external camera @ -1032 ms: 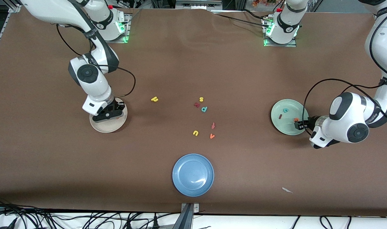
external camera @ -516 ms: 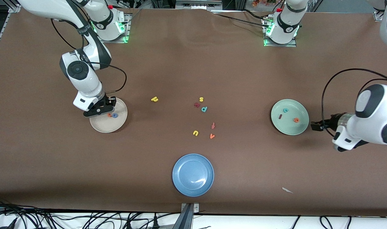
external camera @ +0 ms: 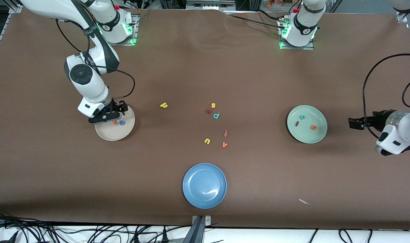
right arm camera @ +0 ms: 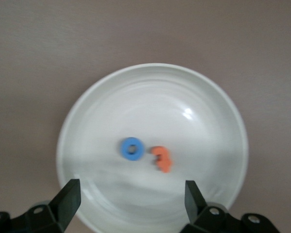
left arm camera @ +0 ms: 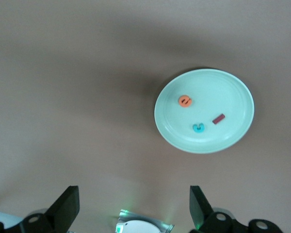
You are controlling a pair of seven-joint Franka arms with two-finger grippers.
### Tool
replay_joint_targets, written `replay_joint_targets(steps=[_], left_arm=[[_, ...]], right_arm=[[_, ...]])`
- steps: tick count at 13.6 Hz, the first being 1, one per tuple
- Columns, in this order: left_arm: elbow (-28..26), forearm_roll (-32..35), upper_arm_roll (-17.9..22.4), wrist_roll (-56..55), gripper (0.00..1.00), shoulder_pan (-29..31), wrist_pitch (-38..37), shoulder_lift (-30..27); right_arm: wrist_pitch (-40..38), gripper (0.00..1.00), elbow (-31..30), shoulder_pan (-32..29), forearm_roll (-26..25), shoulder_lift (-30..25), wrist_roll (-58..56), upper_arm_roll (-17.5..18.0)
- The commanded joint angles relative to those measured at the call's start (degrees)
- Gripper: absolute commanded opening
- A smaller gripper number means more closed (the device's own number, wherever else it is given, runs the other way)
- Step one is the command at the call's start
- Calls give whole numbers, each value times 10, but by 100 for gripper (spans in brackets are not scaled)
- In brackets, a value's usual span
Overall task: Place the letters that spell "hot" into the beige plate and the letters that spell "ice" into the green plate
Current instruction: 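Retract the left gripper to rest while the right gripper reaches the yellow letter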
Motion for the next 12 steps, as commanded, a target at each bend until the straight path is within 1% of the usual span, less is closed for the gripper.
replay_joint_targets(steps=[1, 3, 4, 5, 6, 7, 10, 11, 12], left_arm=[[108, 10, 35, 48, 100, -66, -71, 2], [139, 7, 61, 51, 100, -103, -85, -10], [140, 4, 75, 51, 100, -117, -85, -19], [140, -13, 101, 52, 100, -135, -85, -26], [141, -38, 144, 53, 100, -156, -83, -36], [140, -74, 198, 66, 100, -180, -80, -49], [134, -200, 388, 123, 100, -256, -65, -96], [129, -244, 436, 129, 100, -278, -47, -111], [122, -276, 474, 129, 100, -292, -29, -121]], right_arm=[[3, 95, -13, 36, 31, -16, 58, 10], [5, 95, -11, 67, 31, -11, 122, 11], [9, 95, -10, 86, 31, -5, 154, 10], [13, 95, -8, 95, 31, 2, 184, 11], [19, 95, -7, 109, 31, 8, 205, 11], [26, 95, -7, 125, 31, 12, 229, 11], [49, 95, -1, 168, 26, 31, 288, 11], [56, 95, -1, 177, 24, 37, 300, 11], [65, 95, -1, 192, 24, 46, 314, 10]])
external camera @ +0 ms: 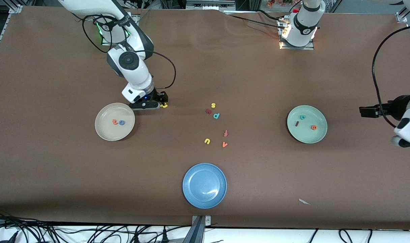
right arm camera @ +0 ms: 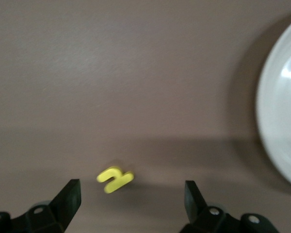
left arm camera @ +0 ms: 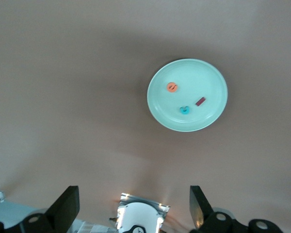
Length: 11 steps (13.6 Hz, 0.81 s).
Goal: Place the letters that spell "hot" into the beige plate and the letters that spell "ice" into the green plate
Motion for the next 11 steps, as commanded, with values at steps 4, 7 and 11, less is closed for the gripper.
replay_joint_targets(steps=[4, 7, 11], left_arm=[[-207, -66, 92, 23, 99, -49, 163, -160], [-359, -66, 91, 23, 99, -46, 301, -252], [-344, -68, 92, 131, 99, -44, 305, -247]], right_arm=[[43, 95, 2, 40, -18, 34, 30, -8], [44, 95, 4, 40, -72, 43, 30, -11], [64, 95, 5, 40, -110, 63, 32, -13]])
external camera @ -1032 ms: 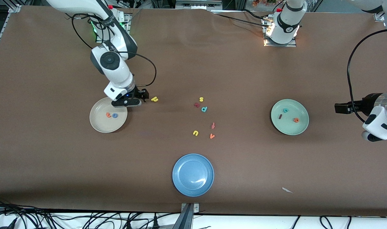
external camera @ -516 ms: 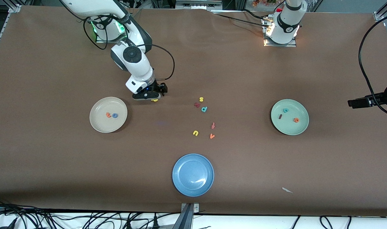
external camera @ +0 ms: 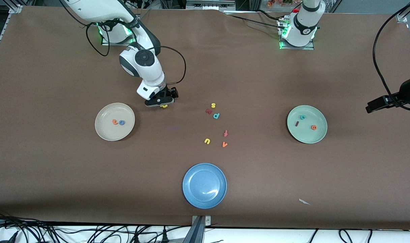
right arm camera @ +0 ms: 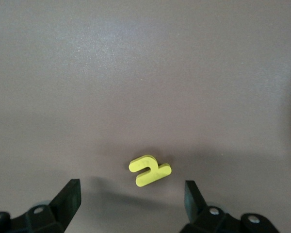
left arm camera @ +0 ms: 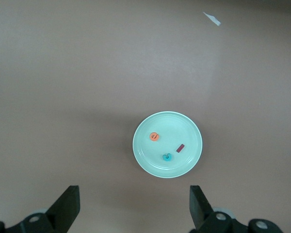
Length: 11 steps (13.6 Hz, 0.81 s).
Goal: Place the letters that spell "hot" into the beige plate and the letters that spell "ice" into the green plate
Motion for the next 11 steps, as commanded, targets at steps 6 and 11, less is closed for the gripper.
replay_joint_targets(steps=[6, 11], left_arm=[[-14, -15, 10, 122, 100, -1, 15, -8], [-11, -14, 10, 186, 100, -2, 15, -8]], right_arm=[[49, 94, 3, 7, -47, 37, 8, -25], [49, 75, 3, 9, -55, 41, 8, -28]])
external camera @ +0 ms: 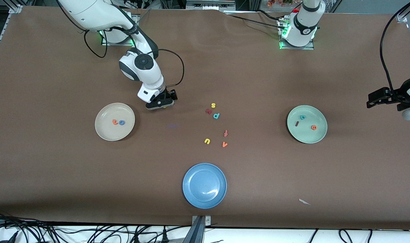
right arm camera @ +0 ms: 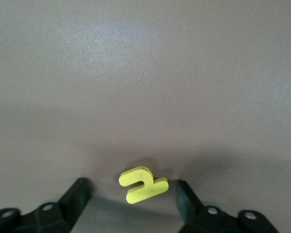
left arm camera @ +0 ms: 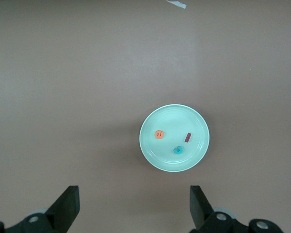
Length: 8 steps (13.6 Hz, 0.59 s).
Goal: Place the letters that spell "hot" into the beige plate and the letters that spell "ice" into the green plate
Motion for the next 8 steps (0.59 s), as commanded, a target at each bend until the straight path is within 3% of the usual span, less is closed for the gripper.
replay_joint_targets(steps=[1, 4, 8], left_arm=[[-2, -15, 5, 20, 100, -1, 6, -6], [4, -28, 3, -1, 100, -8, 6, -6], [43, -29, 2, -1, 100, -8, 3, -5]], right_arm=[[8, 72, 2, 9, -14, 10, 8, -10], [9, 63, 2, 9, -22, 10, 8, -11], [9, 21, 2, 9, -38, 10, 8, -18]])
